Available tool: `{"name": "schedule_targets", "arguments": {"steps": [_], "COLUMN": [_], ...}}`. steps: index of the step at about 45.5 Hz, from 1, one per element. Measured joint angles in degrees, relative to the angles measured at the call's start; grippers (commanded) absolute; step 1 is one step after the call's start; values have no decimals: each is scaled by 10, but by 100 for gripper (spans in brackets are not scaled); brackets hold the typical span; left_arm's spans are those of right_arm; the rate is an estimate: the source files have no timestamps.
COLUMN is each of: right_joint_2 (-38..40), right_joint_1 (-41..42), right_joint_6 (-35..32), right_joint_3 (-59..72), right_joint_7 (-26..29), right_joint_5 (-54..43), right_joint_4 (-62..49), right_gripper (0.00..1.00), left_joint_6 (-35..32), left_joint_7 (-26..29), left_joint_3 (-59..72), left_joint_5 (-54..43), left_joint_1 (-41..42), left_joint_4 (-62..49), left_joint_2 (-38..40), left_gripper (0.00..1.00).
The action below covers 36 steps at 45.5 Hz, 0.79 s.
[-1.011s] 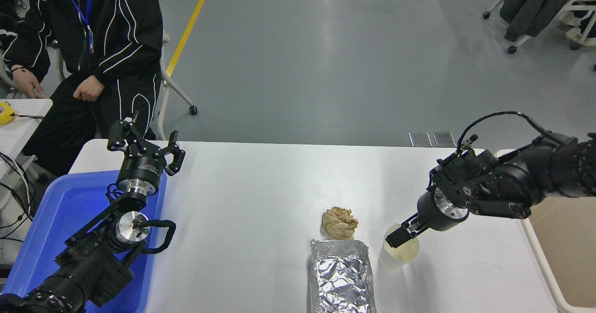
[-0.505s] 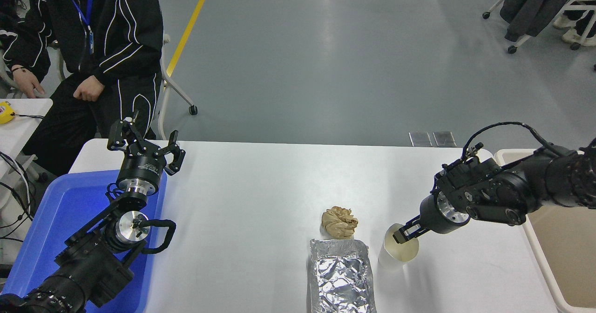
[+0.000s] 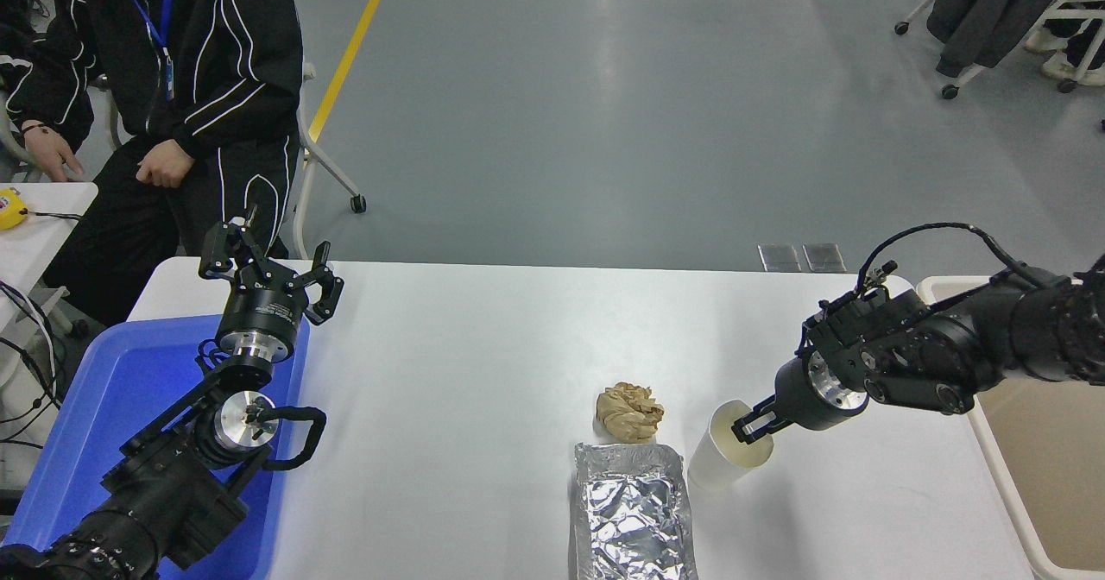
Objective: Dispose of the paper cup in the dustbin
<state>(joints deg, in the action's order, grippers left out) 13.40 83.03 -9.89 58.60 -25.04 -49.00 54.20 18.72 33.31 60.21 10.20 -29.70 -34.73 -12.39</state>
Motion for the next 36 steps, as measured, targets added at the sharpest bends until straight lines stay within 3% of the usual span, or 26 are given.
{"name": "schedule_targets", "arguments": {"steps": [20, 36], "right_joint_2": [31, 36], "right_joint_1": [30, -3], "right_joint_6": [-3, -15], "right_joint_3": [-110, -148], "right_joint_7": [-14, -10], "right_joint_5": [44, 210], "right_joint_4": [-144, -343], "right_gripper": [0, 0], "left_joint_6": [0, 0], "left_joint_7": [0, 0], "left_joint_3": [0, 0], "left_joint_5": [0, 0], "left_joint_1": [0, 0], "left_joint_4": [0, 0], "left_joint_2": [0, 0], "left_gripper": [100, 100]}}
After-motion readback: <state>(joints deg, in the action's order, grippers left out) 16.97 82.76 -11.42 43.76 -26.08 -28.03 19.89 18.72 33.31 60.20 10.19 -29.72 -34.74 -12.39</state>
